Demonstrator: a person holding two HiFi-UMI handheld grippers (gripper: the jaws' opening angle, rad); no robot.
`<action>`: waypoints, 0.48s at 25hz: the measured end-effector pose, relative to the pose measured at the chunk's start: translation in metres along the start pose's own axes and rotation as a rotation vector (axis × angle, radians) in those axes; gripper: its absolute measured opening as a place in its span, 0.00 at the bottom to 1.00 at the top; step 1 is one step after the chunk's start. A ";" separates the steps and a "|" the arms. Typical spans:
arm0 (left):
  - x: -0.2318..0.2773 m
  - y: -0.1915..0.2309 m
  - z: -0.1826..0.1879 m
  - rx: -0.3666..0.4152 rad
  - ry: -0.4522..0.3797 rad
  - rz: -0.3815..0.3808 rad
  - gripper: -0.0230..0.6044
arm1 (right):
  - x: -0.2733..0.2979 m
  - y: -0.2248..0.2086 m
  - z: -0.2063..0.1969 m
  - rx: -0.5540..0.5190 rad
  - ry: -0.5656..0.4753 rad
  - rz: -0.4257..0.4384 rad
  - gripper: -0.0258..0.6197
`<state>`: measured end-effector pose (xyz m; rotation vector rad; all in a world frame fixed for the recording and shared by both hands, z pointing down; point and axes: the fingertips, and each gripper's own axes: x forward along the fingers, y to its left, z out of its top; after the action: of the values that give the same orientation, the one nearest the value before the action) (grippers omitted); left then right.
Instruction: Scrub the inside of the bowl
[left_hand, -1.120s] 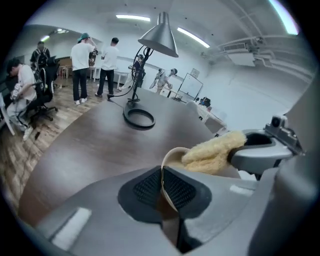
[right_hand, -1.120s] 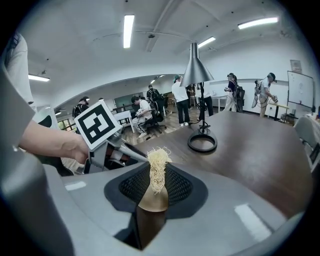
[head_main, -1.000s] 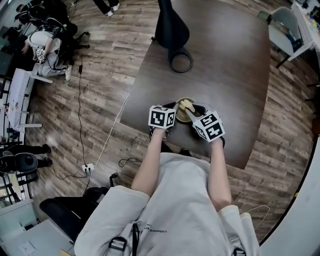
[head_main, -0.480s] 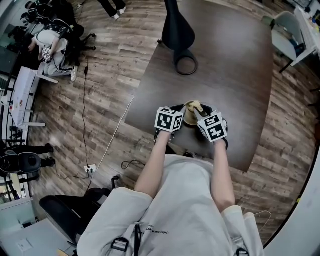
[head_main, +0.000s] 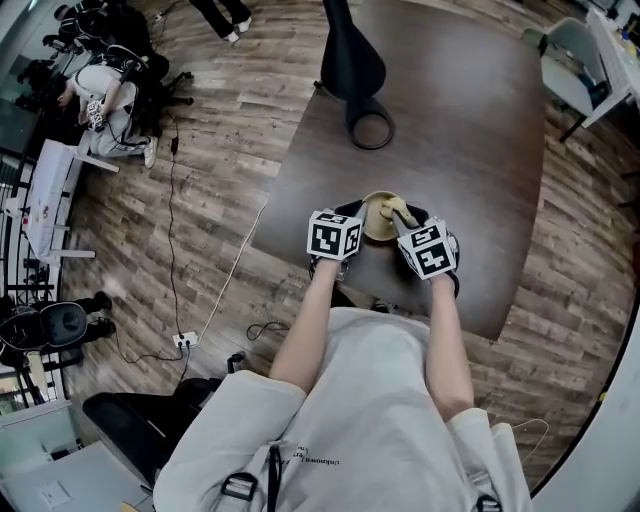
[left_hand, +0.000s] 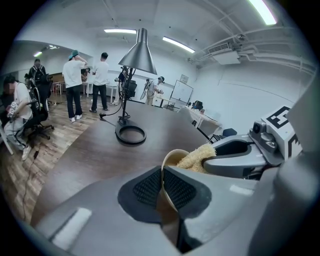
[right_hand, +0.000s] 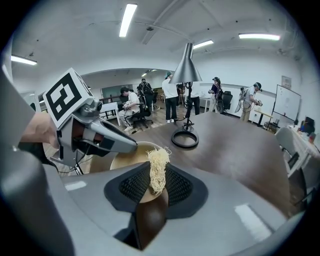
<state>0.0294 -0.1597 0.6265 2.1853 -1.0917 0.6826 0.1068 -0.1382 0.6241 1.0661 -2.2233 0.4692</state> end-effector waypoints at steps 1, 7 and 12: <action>-0.001 0.001 0.001 -0.003 -0.005 0.005 0.06 | -0.001 0.000 -0.001 -0.001 0.005 0.001 0.21; -0.002 0.011 0.008 -0.030 -0.043 0.049 0.06 | 0.003 0.006 -0.003 -0.009 0.033 0.022 0.21; -0.004 0.015 0.008 -0.047 -0.062 0.066 0.06 | 0.004 0.017 -0.005 -0.036 0.055 0.059 0.21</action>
<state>0.0158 -0.1706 0.6221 2.1515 -1.2046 0.6159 0.0934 -0.1268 0.6295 0.9600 -2.2110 0.4770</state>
